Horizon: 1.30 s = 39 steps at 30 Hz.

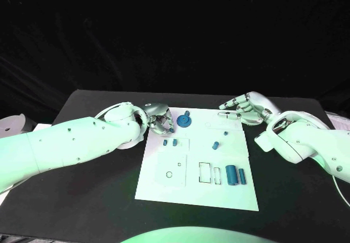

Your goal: Assemble the parts on the task board

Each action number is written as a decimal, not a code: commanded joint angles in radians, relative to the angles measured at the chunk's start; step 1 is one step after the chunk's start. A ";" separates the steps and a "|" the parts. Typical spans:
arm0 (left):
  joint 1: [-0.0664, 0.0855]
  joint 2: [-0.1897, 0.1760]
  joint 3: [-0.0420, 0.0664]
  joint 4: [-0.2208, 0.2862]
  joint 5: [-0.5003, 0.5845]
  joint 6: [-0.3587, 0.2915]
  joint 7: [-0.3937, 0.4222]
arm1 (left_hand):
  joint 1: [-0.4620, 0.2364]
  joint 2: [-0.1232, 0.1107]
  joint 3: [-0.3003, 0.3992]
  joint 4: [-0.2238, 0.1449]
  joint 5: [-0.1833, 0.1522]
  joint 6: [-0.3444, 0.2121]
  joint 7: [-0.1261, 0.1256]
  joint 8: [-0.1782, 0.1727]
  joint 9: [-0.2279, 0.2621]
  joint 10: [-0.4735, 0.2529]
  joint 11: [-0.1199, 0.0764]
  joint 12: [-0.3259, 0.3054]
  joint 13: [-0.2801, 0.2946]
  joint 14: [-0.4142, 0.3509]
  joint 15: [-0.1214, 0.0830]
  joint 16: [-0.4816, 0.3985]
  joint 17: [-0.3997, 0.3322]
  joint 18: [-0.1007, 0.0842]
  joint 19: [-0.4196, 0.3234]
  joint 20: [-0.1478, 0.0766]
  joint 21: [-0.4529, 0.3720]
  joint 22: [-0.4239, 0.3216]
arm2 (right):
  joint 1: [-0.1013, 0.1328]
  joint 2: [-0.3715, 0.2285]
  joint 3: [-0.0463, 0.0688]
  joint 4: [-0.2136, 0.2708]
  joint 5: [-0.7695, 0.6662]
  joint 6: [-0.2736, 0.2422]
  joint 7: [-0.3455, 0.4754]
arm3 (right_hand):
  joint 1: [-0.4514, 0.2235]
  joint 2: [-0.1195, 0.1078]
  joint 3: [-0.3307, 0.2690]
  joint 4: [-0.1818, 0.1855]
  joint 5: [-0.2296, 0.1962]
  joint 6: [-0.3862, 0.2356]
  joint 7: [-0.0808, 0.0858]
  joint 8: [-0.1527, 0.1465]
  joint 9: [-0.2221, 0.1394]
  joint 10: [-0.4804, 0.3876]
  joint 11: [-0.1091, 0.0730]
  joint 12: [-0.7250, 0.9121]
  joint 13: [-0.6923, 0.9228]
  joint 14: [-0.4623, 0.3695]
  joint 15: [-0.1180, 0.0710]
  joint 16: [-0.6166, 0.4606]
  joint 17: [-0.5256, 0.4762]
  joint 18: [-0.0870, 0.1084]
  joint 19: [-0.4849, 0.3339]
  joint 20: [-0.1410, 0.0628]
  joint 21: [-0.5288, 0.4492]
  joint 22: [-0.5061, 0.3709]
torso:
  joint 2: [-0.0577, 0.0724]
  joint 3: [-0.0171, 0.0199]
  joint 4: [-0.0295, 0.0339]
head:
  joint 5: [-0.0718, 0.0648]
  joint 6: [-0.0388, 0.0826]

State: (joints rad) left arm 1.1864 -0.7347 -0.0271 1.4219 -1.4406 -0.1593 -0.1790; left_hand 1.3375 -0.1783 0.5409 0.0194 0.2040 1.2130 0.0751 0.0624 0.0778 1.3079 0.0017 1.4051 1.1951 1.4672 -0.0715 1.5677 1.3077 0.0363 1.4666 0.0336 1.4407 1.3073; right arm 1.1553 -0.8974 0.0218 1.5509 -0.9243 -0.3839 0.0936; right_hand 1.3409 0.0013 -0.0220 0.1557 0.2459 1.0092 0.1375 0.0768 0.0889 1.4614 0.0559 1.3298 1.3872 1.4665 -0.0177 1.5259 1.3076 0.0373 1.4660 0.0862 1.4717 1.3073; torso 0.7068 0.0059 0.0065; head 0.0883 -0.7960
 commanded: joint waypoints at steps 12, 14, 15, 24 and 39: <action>-0.003 0.012 0.001 -0.010 0.004 0.035 -0.005 | 0.000 -0.008 0.004 -0.001 0.001 0.000 0.006 0.003 0.002 -0.008 0.001 -0.009 -0.007 0.104 0.009 0.003 0.263 -0.009 0.077 0.004 -0.002 0.208 | 0.000 0.000 0.000 0.002 -0.003 0.005 0.010 | -0.010 0.003 -0.005 -0.001 -0.002 0.005 0.000 0.003 0.001 0.004 -0.005 -0.004 0.030 0.088 -0.006 -0.003 0.191 0.006 0.016 -0.006 -0.006 0.068 | 0.000 -0.0001 0.0000 | 0.000 -0.001; -0.003 0.013 0.001 -0.012 0.003 0.035 -0.005 | 0.000 -0.009 0.005 -0.002 0.001 0.000 0.006 0.003 0.002 -0.010 0.001 -0.011 -0.010 0.104 0.009 0.003 0.263 -0.009 0.077 0.004 -0.002 0.208 | 0.000 0.000 0.000 0.002 -0.003 0.005 0.010 | -0.010 0.003 -0.005 -0.001 -0.002 0.005 0.000 0.003 0.001 0.004 -0.005 -0.004 0.030 0.088 -0.006 -0.003 0.191 0.006 0.016 -0.006 -0.006 0.068 | 0.000 0.0002 0.0004 | 0.000 -0.002; -0.003 0.014 0.001 -0.013 0.003 0.035 -0.005 | 0.000 -0.009 0.005 -0.002 0.001 0.000 0.006 0.003 0.002 -0.010 0.001 -0.011 -0.010 0.104 0.009 0.003 0.263 -0.009 0.077 0.004 -0.002 0.208 | 0.000 0.000 0.000 0.002 -0.003 0.005 0.010 | -0.010 0.003 -0.005 -0.001 -0.002 0.005 0.000 0.003 0.001 0.004 -0.005 -0.004 0.030 0.088 -0.006 -0.003 0.191 0.006 0.016 -0.006 -0.006 0.068 | 0.000 0.0004 0.0004 | 0.000 -0.002; -0.004 0.022 0.001 -0.024 0.000 0.054 -0.014 | 0.001 -0.010 0.006 -0.003 0.001 -0.001 0.007 0.003 0.002 -0.015 0.002 -0.015 -0.017 0.104 0.009 0.003 0.263 -0.008 0.076 0.005 -0.005 0.207 | 0.000 -0.001 0.000 0.003 -0.003 0.005 0.010 | -0.010 0.003 -0.005 -0.001 -0.002 0.005 0.000 0.003 0.001 0.004 -0.005 -0.004 0.030 0.088 -0.006 -0.003 0.191 0.006 0.016 -0.006 -0.006 0.068 | -0.001 0.0003 -0.0006 | 0.000 -0.003; -0.006 0.031 0.001 -0.035 -0.003 0.064 -0.013 | -0.001 -0.014 0.004 -0.003 0.000 -0.002 0.008 0.003 0.002 -0.028 0.004 -0.025 -0.036 0.104 0.011 0.003 0.263 -0.007 0.075 0.006 -0.011 0.205 | 0.000 -0.002 0.000 0.005 -0.003 0.005 0.010 | -0.010 0.003 -0.005 -0.001 -0.002 0.005 0.000 0.003 0.001 0.004 -0.005 -0.004 0.030 0.088 -0.006 -0.003 0.191 0.006 0.016 -0.006 -0.006 0.068 | 0.000 0.0003 0.0002 | -0.003 -0.003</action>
State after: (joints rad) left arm 1.1832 -0.7075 -0.0251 1.3870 -1.4412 -0.1175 -0.1916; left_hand 1.3338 -0.1821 0.5408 0.0192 0.2041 1.2089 0.0780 0.0586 0.0781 1.2862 0.0051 1.3851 1.1590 1.4636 -0.0679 1.5677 1.3074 0.0390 1.4666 0.0336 1.4348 1.3078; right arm 1.1551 -0.8994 0.0218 1.5537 -0.9240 -0.3840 0.0948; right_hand 1.3409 0.0013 -0.0220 0.1557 0.2459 1.0092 0.1375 0.0768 0.0886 1.4614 0.0559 1.3312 1.3872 1.4665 -0.0177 1.5259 1.3073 0.0373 1.4660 0.0862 1.4717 1.3079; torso 0.7064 0.0062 0.0064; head 0.0860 -0.7985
